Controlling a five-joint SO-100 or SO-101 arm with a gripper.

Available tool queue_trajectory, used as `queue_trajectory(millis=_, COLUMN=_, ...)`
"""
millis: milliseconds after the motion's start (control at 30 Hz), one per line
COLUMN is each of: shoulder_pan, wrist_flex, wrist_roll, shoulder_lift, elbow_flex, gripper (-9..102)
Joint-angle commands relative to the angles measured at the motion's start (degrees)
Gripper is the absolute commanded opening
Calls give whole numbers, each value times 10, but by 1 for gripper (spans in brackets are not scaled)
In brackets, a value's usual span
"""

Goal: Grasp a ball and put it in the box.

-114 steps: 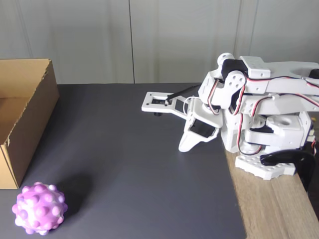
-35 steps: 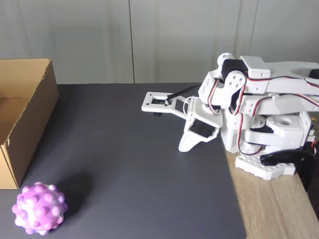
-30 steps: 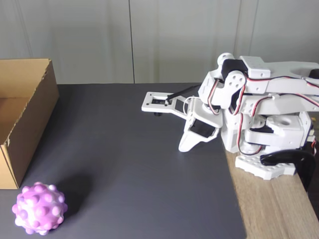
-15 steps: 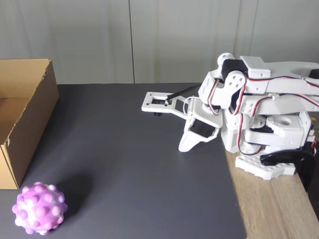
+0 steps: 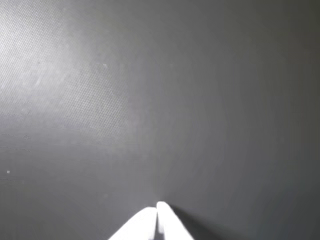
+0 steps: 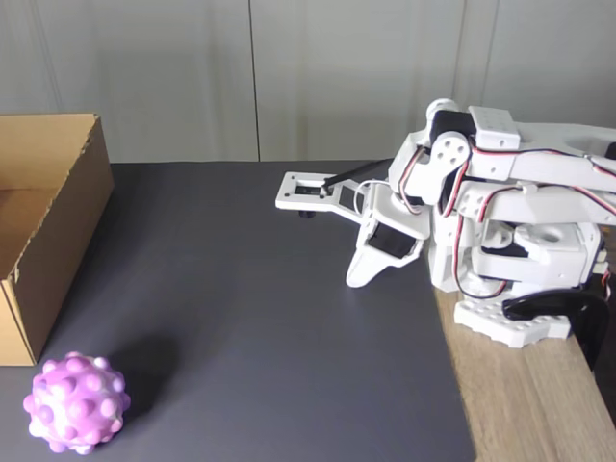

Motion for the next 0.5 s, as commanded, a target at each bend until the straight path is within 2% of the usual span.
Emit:
queue_trajectory(millis=0, shoulder_pan=12, wrist_flex=-22, wrist_roll=25, shoulder_lift=-5, elbow_flex=-11, gripper=2)
queue_trajectory(millis=200, shoulder_pan=12, wrist_flex=-46, wrist_roll=63, shoulder_lift=-5, elbow_flex=-66, gripper=3)
queue_trajectory(millis=467, shoulder_pan=-16, wrist_flex=-5, wrist_roll=68, shoulder_lift=-4, elbow_flex=-166, gripper=0)
